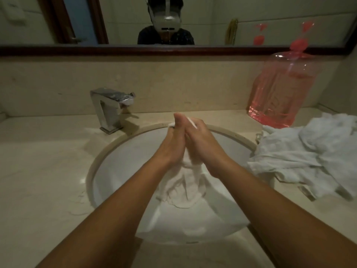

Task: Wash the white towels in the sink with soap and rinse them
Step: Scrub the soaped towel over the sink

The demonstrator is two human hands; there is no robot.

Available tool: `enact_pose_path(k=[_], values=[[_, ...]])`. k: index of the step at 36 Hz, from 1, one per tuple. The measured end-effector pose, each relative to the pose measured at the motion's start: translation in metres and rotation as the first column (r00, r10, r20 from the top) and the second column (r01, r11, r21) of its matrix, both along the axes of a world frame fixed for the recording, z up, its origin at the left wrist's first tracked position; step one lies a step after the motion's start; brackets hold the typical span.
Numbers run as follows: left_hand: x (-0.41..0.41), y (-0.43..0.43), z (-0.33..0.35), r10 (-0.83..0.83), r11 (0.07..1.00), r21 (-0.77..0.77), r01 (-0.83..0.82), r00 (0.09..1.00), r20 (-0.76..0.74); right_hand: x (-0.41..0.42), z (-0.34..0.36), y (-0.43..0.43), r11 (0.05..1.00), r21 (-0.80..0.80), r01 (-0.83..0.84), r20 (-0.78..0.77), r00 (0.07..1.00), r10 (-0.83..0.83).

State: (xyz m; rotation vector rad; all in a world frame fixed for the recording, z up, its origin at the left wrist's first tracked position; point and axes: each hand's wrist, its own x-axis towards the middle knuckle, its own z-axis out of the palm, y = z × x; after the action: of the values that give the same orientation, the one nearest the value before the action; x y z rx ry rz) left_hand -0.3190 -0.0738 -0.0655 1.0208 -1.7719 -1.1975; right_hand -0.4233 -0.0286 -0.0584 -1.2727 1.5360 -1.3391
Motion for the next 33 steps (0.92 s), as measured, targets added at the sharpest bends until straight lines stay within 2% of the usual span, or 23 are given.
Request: enact_pose_path(k=[4, 5, 7, 9, 10, 12, 15, 18, 20, 21, 22, 23, 24, 25, 26, 29, 31, 33], values=[[0.008, 0.0, 0.004, -0.046, 0.996, 0.075, 0.048, 0.998, -0.032, -0.017, -0.008, -0.003, 0.998, -0.002, 0.059, -0.053, 0.997, -0.059], [0.011, -0.003, 0.004, 0.008, 0.998, 0.064, -0.003, 0.998, -0.067, -0.024, -0.007, -0.003, 0.998, -0.004, 0.059, -0.003, 0.998, -0.059], [0.018, -0.013, 0.002, 0.216, 0.976, 0.039, -0.212, 0.961, -0.171, -0.032, -0.003, -0.003, 1.0, 0.023, -0.006, 0.203, 0.979, 0.001], [0.027, -0.02, 0.002, 0.376, 0.92, -0.018, -0.392, 0.893, -0.245, -0.035, 0.0, -0.002, 0.993, 0.042, -0.114, 0.409, 0.908, 0.087], [0.03, -0.023, 0.0, 0.373, 0.916, -0.063, -0.397, 0.897, -0.238, -0.036, 0.003, -0.002, 0.987, 0.038, -0.159, 0.495, 0.861, 0.119], [0.032, -0.025, -0.003, 0.204, 0.974, -0.056, -0.218, 0.959, -0.198, -0.034, 0.007, -0.002, 0.972, 0.003, -0.235, 0.607, 0.773, 0.185], [0.029, -0.021, -0.007, -0.052, 0.985, 0.151, 0.083, 0.979, -0.197, -0.032, 0.012, -0.003, 0.957, -0.039, -0.289, 0.711, 0.665, 0.23], [0.025, -0.021, -0.01, -0.129, 0.965, 0.21, 0.161, 0.979, -0.158, -0.039, 0.015, -0.005, 0.948, -0.043, -0.316, 0.742, 0.625, 0.242], [0.027, -0.027, -0.008, -0.025, 0.983, 0.176, 0.048, 0.991, -0.128, -0.049, 0.014, -0.005, 0.969, -0.02, -0.245, 0.68, 0.708, 0.193], [0.03, -0.032, -0.006, 0.07, 0.985, 0.169, -0.047, 0.989, -0.132, -0.054, 0.013, -0.005, 0.984, -0.012, -0.175, 0.561, 0.814, 0.152], [0.033, -0.04, -0.006, 0.153, 0.977, 0.169, -0.127, 0.977, -0.148, -0.059, 0.012, -0.004, 0.995, -0.009, -0.103, 0.347, 0.933, 0.099], [0.036, -0.048, -0.007, 0.222, 0.964, 0.186, -0.192, 0.962, -0.159, -0.063, 0.011, -0.004, 0.999, -0.011, -0.042, 0.068, 0.997, 0.043], [0.038, -0.054, -0.007, 0.268, 0.949, 0.212, -0.232, 0.95, -0.162, -0.066, 0.01, -0.005, 1.0, -0.012, -0.01, -0.195, 0.981, 0.008], [0.039, -0.061, -0.01, 0.292, 0.937, 0.242, -0.25, 0.944, -0.156, -0.067, 0.008, -0.007, 1.0, 0.006, 0.014, -0.381, 0.924, -0.011], [0.038, -0.066, -0.014, 0.291, 0.931, 0.272, -0.242, 0.944, -0.155, -0.067, 0.007, -0.01, 0.999, 0.019, 0.048, -0.491, 0.871, -0.032], [0.033, -0.067, -0.015, 0.295, 0.908, 0.366, -0.204, 0.932, -0.21, -0.056, 0.009, -0.015, 0.986, -0.026, 0.167, -0.589, 0.794, -0.15], [0.029, -0.051, -0.003, 0.27, 0.906, 0.392, -0.159, 0.931, -0.245, -0.044, 0.012, -0.014, 0.975, -0.062, 0.215, -0.563, 0.799, -0.212], [0.02, -0.033, 0.005, 0.268, 0.927, 0.326, -0.183, 0.934, -0.238, -0.032, 0.013, -0.012, 0.97, -0.046, 0.238, -0.5, 0.835, -0.229]])
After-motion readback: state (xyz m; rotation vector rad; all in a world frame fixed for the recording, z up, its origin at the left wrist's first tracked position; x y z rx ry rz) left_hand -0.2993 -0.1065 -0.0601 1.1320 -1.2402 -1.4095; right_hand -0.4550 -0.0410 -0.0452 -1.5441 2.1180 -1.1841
